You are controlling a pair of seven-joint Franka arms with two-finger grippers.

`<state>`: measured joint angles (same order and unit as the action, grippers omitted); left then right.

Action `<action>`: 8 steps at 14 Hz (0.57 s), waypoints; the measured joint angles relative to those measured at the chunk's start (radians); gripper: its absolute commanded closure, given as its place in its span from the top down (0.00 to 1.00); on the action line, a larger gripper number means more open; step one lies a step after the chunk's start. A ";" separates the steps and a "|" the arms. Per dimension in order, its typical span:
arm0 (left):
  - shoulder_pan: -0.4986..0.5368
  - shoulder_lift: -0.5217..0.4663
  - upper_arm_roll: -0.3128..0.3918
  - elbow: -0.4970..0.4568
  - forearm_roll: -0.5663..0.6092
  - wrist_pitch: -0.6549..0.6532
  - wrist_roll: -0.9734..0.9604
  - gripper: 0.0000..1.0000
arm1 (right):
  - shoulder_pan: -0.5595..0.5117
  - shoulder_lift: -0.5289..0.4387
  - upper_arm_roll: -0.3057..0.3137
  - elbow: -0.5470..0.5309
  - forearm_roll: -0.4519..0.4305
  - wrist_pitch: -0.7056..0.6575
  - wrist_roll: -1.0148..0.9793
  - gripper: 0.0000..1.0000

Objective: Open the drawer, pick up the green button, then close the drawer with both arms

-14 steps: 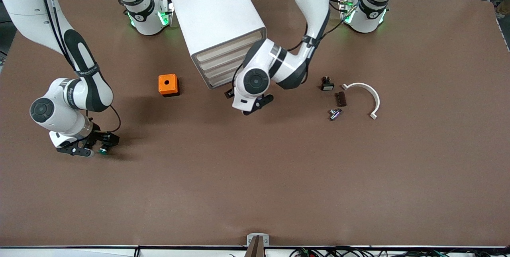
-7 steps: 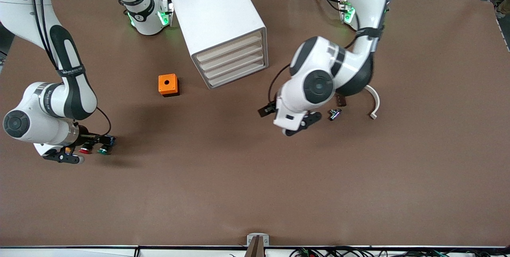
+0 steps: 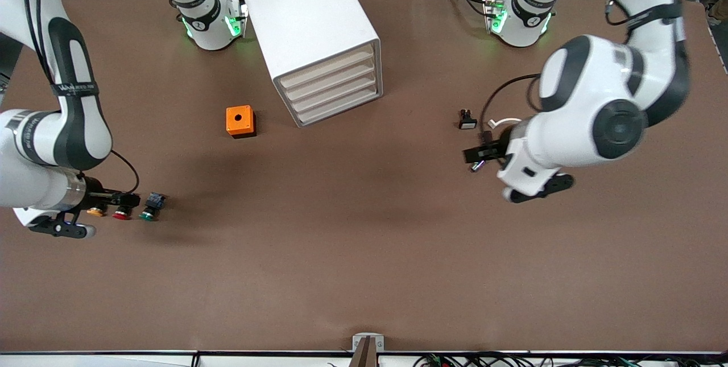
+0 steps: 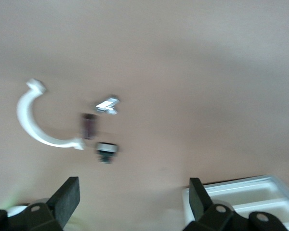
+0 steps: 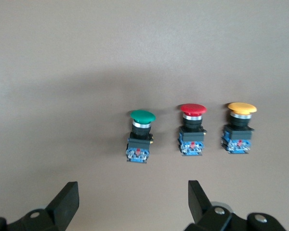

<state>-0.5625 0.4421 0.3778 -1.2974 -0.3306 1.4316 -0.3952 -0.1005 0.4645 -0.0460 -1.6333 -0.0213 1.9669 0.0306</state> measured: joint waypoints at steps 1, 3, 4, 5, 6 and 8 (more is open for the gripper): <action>0.041 -0.022 0.000 0.000 0.023 -0.028 0.076 1.00 | 0.000 -0.020 0.000 0.003 0.000 -0.021 0.000 1.00; 0.132 -0.063 0.001 -0.001 0.051 -0.062 0.220 1.00 | 0.000 -0.061 -0.001 0.005 0.000 -0.073 -0.005 1.00; 0.175 -0.081 0.001 -0.003 0.066 -0.068 0.286 1.00 | 0.000 -0.080 -0.002 0.006 0.000 -0.101 -0.019 1.00; 0.213 -0.098 0.001 -0.009 0.083 -0.071 0.349 1.00 | -0.002 -0.100 -0.003 0.009 0.000 -0.132 -0.046 1.00; 0.247 -0.112 0.001 -0.018 0.094 -0.072 0.409 1.00 | -0.009 -0.118 -0.005 0.018 0.000 -0.175 -0.078 1.00; 0.316 -0.137 0.000 -0.028 0.102 -0.072 0.517 1.00 | -0.041 -0.143 -0.006 0.059 0.000 -0.290 -0.135 1.00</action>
<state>-0.2467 0.3049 0.3774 -1.3258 -0.2285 1.3597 0.1214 -0.1416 0.3217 -0.0521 -1.5748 -0.0217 1.6770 -0.1043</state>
